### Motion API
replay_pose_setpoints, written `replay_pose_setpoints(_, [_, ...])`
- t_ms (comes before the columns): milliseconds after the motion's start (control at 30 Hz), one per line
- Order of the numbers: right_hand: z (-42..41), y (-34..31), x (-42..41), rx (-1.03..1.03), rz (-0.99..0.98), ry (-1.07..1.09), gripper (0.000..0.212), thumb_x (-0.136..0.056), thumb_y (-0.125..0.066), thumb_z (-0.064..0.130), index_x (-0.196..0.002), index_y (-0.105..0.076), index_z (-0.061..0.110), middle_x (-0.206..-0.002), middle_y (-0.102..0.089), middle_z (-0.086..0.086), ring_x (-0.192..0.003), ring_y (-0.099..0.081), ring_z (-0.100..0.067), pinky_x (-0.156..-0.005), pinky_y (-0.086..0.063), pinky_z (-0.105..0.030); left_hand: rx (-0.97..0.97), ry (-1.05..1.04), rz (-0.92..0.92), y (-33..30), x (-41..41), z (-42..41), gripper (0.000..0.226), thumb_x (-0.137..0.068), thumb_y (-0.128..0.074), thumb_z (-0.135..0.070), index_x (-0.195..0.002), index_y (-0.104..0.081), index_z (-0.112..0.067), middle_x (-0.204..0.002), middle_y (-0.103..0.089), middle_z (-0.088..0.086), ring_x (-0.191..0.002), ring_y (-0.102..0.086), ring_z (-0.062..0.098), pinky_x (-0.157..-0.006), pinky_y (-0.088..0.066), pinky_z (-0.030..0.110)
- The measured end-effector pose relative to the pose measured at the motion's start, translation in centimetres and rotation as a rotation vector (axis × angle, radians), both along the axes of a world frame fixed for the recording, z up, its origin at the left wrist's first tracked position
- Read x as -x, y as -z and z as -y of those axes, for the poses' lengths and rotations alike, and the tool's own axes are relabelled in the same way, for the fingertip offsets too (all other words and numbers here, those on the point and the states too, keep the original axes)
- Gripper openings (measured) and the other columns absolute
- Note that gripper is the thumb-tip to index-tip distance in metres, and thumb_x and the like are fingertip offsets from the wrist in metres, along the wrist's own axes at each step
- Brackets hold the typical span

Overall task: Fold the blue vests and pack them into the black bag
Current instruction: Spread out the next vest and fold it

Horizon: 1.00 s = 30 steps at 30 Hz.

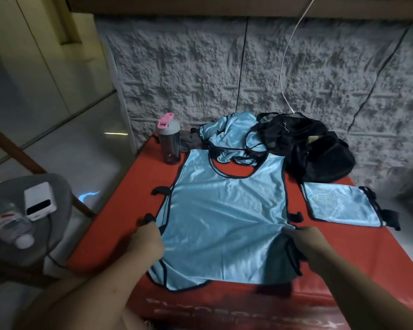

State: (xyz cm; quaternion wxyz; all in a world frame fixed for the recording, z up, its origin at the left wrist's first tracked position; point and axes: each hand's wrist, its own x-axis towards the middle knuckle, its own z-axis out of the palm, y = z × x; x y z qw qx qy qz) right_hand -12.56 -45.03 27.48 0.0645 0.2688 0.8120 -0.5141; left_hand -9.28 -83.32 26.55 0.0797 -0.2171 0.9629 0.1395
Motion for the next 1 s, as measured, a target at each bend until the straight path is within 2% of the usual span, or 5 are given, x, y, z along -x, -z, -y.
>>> replay_pose_setpoints(233, [-0.6, -2.4, -1.9, 0.268, 0.09, -0.193, 0.027, -0.082, -0.081, 0.012, -0.107, -0.073, 0.012, -0.078, -0.075, -0.006, -0.077, -0.069, -0.026, -0.071, -0.051, -0.035, -0.178, -0.119, -0.13, -0.1, 0.3, 2.2, 0.027, -0.085, -0.053, -0.002, -0.109, -0.063, -0.009, -0.113, -0.068, 0.015, -0.104, -0.065, 0.034, -0.083, -0.051, 0.033])
replay_pose_setpoints(433, [0.1, -0.6, -2.7, -0.16, -0.008, -0.519, 0.103, -0.061, -0.086, -0.003, -0.152, -0.043, 0.02, -0.093, -0.072, -0.002, -0.078, -0.066, -0.015, -0.07, -0.054, -0.027, 0.049, -0.019, 0.069, 0.1, -0.9, 0.7, 0.028, -0.086, -0.059, -0.021, -0.115, -0.059, -0.018, -0.117, -0.065, 0.008, -0.109, -0.064, 0.028, -0.088, -0.053, 0.032])
replay_pose_setpoints(667, [0.8, -1.6, -0.5, 0.352, -0.229, -0.019, 0.036, -0.071, -0.071, -0.013, -0.101, -0.061, 0.006, -0.08, -0.061, -0.017, -0.063, -0.059, -0.024, -0.054, -0.048, -0.031, -0.82, -0.24, -0.277, -0.7, 1.1, -0.7, 0.015, -0.086, -0.06, 0.0, -0.073, -0.066, -0.003, -0.067, -0.068, 0.008, -0.065, -0.064, 0.027, -0.063, -0.049, 0.036])
replay_pose_setpoints(900, [-1.3, -1.5, 2.6, 0.5, -0.272, 0.186, 0.024, -0.083, -0.076, -0.003, -0.098, -0.061, 0.009, -0.103, -0.067, -0.026, -0.085, -0.067, -0.032, -0.079, -0.056, -0.043, -1.179, -0.444, -0.341, -1.1, 3.1, -1.4, 0.026, -0.098, -0.046, 0.006, -0.102, -0.068, -0.006, -0.092, -0.072, 0.016, -0.078, -0.067, 0.028, -0.071, -0.051, 0.036])
replay_pose_setpoints(1000, [-1.1, -0.3, 3.4, 0.504, -0.24, 0.046, 0.063, -0.079, -0.083, 0.009, -0.135, -0.053, 0.01, -0.112, -0.072, -0.022, -0.094, -0.073, -0.031, -0.086, -0.06, -0.044, -1.197, -0.395, -0.301, -1.0, 3.7, -1.6, 0.031, -0.096, -0.055, 0.003, -0.115, -0.066, -0.018, -0.101, -0.075, 0.01, -0.089, -0.071, 0.027, -0.075, -0.053, 0.037])
